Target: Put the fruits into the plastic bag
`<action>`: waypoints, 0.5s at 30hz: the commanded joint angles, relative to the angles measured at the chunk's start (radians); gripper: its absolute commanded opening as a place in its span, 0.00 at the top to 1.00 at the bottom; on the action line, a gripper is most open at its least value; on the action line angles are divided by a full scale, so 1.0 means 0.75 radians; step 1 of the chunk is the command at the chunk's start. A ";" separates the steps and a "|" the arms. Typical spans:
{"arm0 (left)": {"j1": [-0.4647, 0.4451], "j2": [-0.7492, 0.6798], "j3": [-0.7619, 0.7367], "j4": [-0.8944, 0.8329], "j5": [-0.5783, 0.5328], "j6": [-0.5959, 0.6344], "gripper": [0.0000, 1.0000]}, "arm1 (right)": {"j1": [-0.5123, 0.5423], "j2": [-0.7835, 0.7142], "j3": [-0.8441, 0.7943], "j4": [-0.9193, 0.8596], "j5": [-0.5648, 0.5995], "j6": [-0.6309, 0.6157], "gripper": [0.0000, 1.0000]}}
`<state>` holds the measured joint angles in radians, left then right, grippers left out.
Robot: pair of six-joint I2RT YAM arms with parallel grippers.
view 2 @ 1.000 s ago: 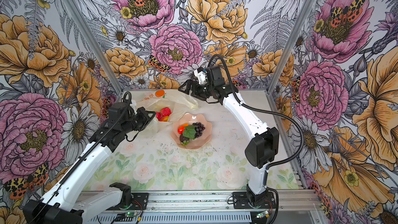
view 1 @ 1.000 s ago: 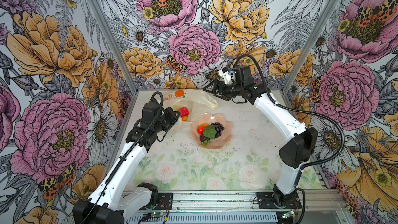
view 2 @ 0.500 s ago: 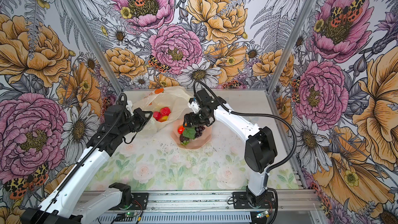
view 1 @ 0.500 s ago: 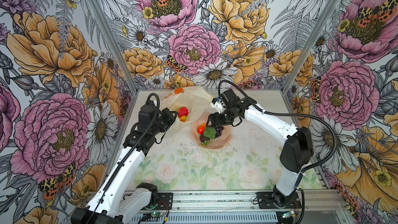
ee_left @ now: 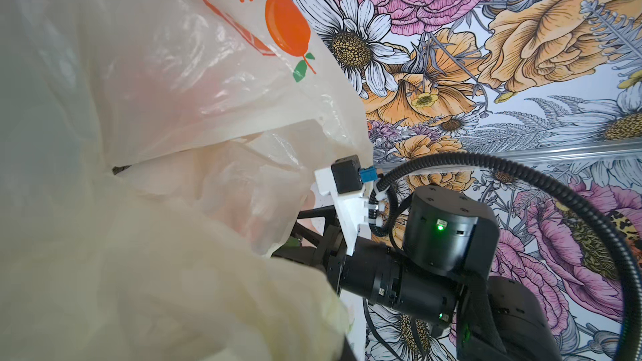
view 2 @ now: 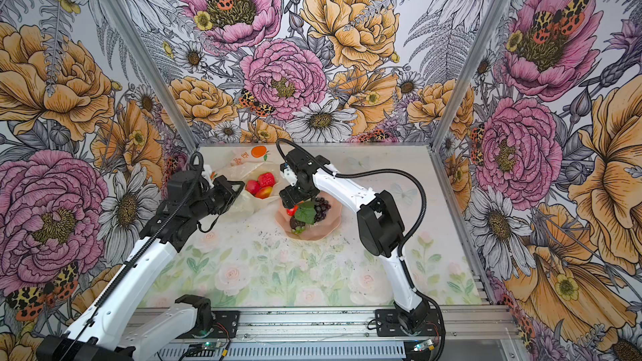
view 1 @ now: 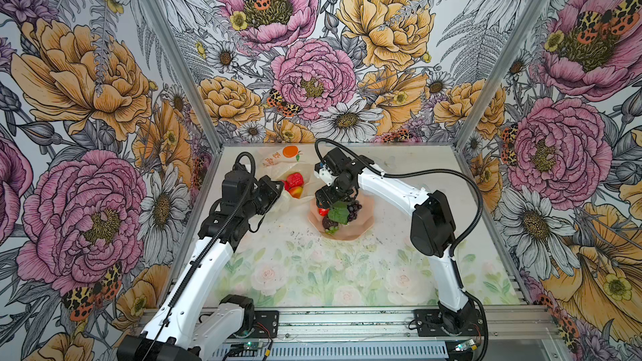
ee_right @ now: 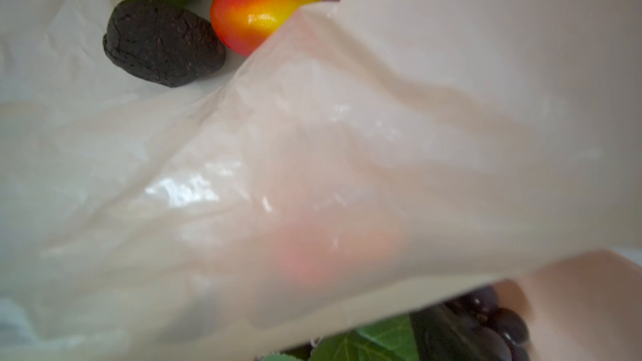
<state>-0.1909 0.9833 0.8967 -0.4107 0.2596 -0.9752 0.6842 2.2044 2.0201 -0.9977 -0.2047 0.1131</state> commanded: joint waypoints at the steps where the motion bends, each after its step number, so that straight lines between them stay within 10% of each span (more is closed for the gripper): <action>1: 0.014 -0.016 -0.017 0.025 0.036 -0.015 1.00 | 0.010 0.063 0.091 -0.040 0.054 -0.060 0.11; 15: 0.032 -0.036 -0.067 0.024 0.062 -0.039 1.00 | 0.014 0.223 0.178 -0.124 0.025 -0.106 0.11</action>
<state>-0.1780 0.9798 0.8635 -0.4103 0.2855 -0.9966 0.6846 2.3516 2.1265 -1.0729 -0.1940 0.0574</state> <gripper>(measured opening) 0.046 0.893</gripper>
